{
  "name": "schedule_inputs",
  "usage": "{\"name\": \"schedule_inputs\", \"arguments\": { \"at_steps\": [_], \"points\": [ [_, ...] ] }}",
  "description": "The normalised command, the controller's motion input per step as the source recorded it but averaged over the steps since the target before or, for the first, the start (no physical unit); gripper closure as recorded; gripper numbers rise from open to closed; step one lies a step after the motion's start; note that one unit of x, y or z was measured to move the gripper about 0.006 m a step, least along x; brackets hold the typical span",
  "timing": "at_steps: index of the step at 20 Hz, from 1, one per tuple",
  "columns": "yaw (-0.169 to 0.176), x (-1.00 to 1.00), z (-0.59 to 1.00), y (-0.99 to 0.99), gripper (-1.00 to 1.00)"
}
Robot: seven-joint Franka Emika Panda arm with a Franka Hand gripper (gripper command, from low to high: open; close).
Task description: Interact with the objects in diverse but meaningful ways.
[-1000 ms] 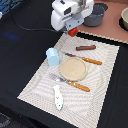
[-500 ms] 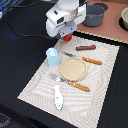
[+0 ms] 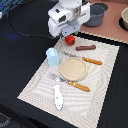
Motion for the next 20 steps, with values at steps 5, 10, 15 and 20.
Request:
{"name": "schedule_inputs", "arguments": {
  "at_steps": [5,10,15,20],
  "points": [
    [-0.012,0.4,0.68,0.0,-1.0],
    [0.029,0.56,0.64,-0.03,-1.0],
    [0.058,0.45,0.5,-0.02,-1.0],
    [0.036,0.51,0.46,-0.07,-1.0]
  ]
}}
